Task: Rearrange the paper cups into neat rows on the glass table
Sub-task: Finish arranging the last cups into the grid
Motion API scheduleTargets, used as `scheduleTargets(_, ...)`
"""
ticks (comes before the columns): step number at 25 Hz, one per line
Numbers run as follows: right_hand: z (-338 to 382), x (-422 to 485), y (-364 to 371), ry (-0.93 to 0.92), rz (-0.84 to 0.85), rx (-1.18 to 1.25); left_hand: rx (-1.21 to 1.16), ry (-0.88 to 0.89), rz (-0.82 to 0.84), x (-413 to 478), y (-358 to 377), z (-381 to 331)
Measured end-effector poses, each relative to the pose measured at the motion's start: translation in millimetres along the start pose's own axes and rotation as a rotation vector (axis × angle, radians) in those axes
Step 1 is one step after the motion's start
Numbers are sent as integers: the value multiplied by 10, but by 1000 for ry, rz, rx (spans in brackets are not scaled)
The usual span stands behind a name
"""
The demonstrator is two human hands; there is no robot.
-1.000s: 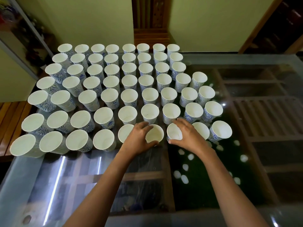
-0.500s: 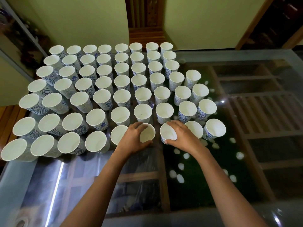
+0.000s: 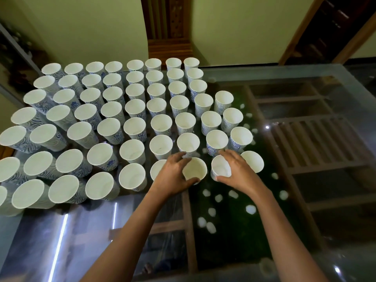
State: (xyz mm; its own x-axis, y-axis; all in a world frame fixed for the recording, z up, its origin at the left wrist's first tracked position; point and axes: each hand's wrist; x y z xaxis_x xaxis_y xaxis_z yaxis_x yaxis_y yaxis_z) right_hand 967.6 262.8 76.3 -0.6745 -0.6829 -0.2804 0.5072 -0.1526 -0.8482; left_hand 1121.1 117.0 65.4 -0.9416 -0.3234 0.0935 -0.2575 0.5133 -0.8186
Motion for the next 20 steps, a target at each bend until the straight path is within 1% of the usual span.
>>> scheduleTargets(4, -126, 54, -7, 21, 57, -52, -19, -22, 25, 119, 144, -65)
scheduleTargets(9, -176, 105, 7, -10, 33, -40, -14, -17, 44, 135, 183, -55)
scheduleTargets(14, -203, 95, -42, -8, 44, -32, 0, -19, 44, 131, 183, -68)
scheduleTargets(16, -255, 81, -108, 14, 18, -13, 6, -14, 56, 140, 187, -73)
scheduleTargets(20, -449, 64, -237, 118, -93, 18, 18, -3, 62, 154, 192, -98)
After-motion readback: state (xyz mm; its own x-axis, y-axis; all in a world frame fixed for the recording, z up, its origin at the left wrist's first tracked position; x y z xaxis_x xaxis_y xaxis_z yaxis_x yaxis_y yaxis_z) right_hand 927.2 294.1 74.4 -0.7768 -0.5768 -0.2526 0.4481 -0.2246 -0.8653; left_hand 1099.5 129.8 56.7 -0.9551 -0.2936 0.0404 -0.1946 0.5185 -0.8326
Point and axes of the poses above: each hand's wrist, its own x-axis towards the middle knuckle, its own y-axis out of the palm, z = x × y, and after that the axes turned 12 degrees about y, right-handed
